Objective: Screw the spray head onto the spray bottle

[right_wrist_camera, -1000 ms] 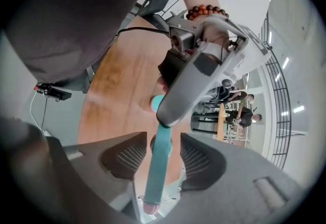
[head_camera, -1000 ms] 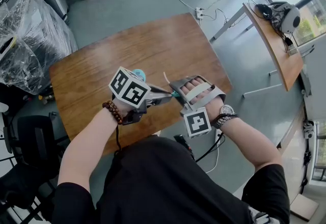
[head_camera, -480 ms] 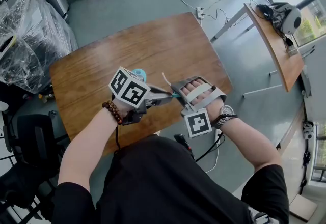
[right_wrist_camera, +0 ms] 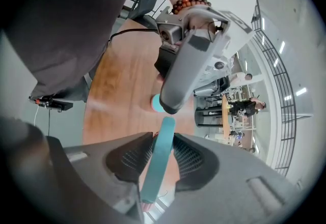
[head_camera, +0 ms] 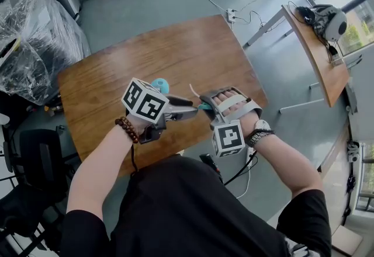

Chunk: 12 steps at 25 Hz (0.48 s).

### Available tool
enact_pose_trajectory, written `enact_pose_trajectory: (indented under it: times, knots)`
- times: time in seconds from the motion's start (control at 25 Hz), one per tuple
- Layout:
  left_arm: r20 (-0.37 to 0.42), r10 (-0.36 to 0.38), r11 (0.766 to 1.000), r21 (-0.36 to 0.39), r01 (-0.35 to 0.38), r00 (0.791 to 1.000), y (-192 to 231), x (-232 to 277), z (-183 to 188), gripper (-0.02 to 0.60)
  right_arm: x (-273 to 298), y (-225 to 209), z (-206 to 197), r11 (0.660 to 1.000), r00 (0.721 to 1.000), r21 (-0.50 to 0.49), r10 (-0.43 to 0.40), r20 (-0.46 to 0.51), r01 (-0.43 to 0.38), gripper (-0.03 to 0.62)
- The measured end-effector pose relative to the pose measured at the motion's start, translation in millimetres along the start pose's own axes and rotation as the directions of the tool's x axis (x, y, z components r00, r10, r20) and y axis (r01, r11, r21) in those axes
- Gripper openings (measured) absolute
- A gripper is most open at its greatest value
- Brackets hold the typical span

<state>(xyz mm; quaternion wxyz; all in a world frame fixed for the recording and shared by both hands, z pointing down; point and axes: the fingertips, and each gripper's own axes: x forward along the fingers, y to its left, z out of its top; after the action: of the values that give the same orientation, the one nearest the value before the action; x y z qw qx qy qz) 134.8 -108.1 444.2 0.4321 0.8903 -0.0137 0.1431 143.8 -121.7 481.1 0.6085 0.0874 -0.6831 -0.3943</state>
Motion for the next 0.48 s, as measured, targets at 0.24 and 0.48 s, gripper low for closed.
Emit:
enact_pose_trajectory:
  times: [0.24, 0.48]
  knots:
    - [0.024, 0.117, 0.992, 0.054, -0.118, 0.993, 16.7, -22.9, -3.8, 0.189, -1.0, -2.5, -2.4, 0.998, 1.0, 0.049, 0.024, 0.0, -0.024, 0.12]
    - [0.05, 0.292, 0.947, 0.122, -0.296, 0.955, 41.2, -52.7, -10.5, 0.189, 1.6, -2.7, -3.6, 0.997, 0.999, 0.075, 0.036, 0.002, -0.036, 0.12]
